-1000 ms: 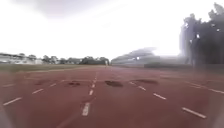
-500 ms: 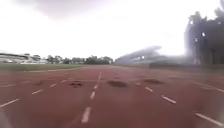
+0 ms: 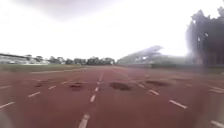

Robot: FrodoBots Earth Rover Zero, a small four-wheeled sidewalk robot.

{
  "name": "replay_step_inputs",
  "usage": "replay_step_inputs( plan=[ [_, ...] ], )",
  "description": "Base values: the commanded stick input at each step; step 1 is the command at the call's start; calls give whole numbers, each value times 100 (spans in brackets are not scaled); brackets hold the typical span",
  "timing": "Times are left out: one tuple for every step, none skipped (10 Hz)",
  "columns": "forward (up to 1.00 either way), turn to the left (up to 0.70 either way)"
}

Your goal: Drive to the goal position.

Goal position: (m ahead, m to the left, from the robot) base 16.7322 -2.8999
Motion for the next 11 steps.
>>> replay_step_inputs(
  plan=[
    [45, 0],
    [45, 0],
    [45, 0],
    [45, 0],
    [45, 0],
    [45, 0],
    [45, 0],
    [45, 0],
    [45, 0],
    [45, 0],
    [45, 0]
  ],
)
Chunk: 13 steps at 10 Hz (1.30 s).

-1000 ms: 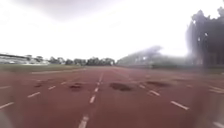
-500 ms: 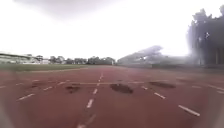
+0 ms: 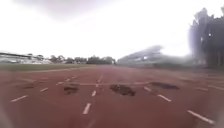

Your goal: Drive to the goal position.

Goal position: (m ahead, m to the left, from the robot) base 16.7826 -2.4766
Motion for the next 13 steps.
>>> replay_step_inputs(
  plan=[
    [45, 0],
    [45, 0],
    [45, 0],
    [45, 0],
    [45, 0],
    [45, 0],
    [45, 0],
    [45, 0],
    [45, 0],
    [45, 0],
    [45, 0],
    [45, 0],
    [45, 9]
  ],
)
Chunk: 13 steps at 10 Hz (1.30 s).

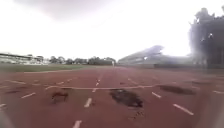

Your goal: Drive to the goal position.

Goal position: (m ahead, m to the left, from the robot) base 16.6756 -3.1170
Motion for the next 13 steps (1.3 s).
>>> replay_step_inputs(
  plan=[
    [45, 19],
    [45, 27],
    [45, 27],
    [45, 27],
    [45, 27],
    [45, 27],
    [45, 27],
    [45, 27],
    [45, 27],
    [45, 27],
    [45, 27],
    [45, 27],
    [45, 27]
  ],
)
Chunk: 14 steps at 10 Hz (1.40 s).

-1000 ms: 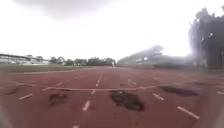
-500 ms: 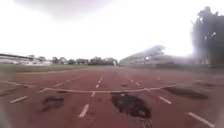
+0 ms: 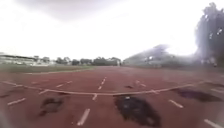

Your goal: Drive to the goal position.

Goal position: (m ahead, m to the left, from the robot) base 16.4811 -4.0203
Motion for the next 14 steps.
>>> replay_step_inputs(
  plan=[
    [45, 27],
    [45, 27],
    [45, 27],
    [45, 27],
    [45, 27],
    [45, 27],
    [45, 27],
    [45, 27],
    [45, 27],
    [45, 27],
    [45, 27],
    [45, 27],
    [45, 27],
    [45, 27]
  ],
)
